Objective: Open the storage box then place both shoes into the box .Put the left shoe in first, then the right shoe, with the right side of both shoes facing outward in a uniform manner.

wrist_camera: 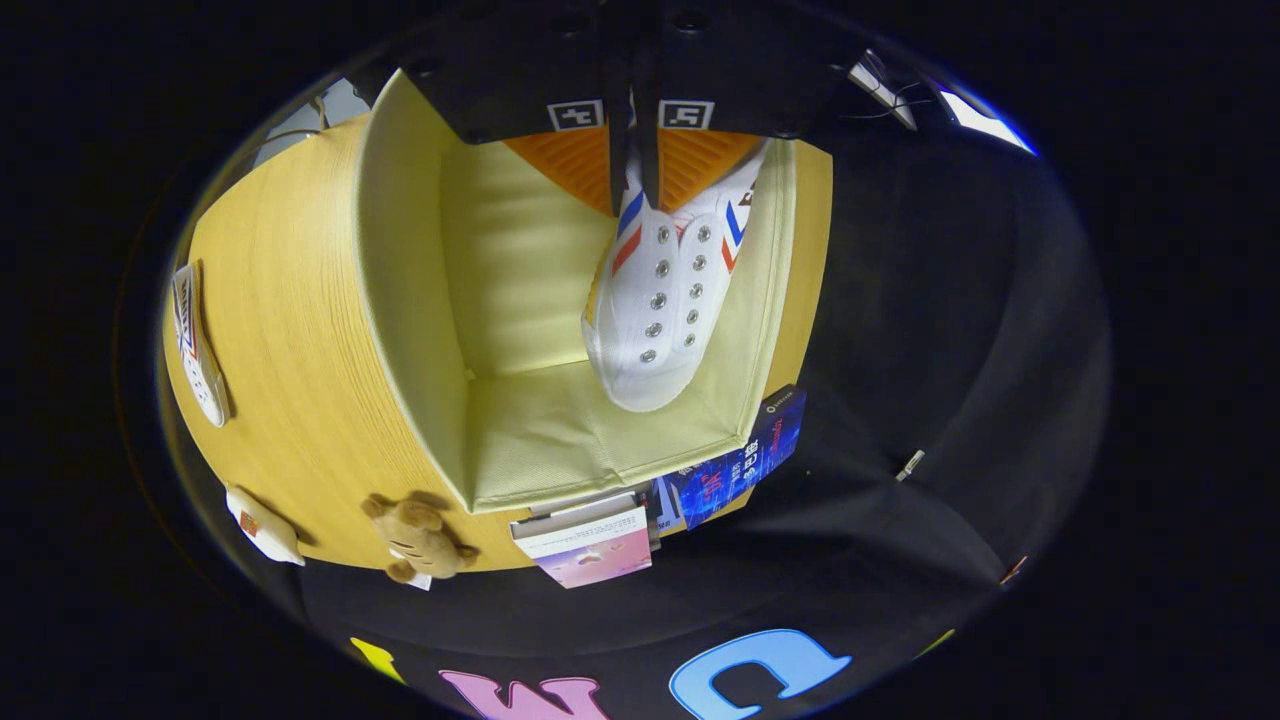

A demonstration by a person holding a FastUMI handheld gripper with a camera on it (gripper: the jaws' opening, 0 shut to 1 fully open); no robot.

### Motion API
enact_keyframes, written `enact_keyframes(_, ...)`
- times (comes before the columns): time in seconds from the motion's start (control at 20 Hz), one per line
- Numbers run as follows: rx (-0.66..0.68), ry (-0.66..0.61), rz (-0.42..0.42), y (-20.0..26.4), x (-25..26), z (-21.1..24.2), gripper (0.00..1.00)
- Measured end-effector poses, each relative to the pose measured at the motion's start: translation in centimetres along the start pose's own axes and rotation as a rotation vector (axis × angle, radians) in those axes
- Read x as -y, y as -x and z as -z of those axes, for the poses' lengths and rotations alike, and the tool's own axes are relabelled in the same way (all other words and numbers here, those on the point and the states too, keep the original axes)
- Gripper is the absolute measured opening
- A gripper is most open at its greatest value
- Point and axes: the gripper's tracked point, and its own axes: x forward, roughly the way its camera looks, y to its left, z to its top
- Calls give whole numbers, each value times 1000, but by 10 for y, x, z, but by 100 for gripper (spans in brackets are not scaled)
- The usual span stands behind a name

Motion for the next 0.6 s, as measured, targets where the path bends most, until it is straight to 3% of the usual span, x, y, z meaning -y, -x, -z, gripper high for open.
enact_keyframes(0.1,10,33,-81,0,-18,-5,21)
enact_keyframes(0.3,110,177,-102,32,-10,-28,100)
enact_keyframes(0.6,253,287,-71,106,57,-66,98)
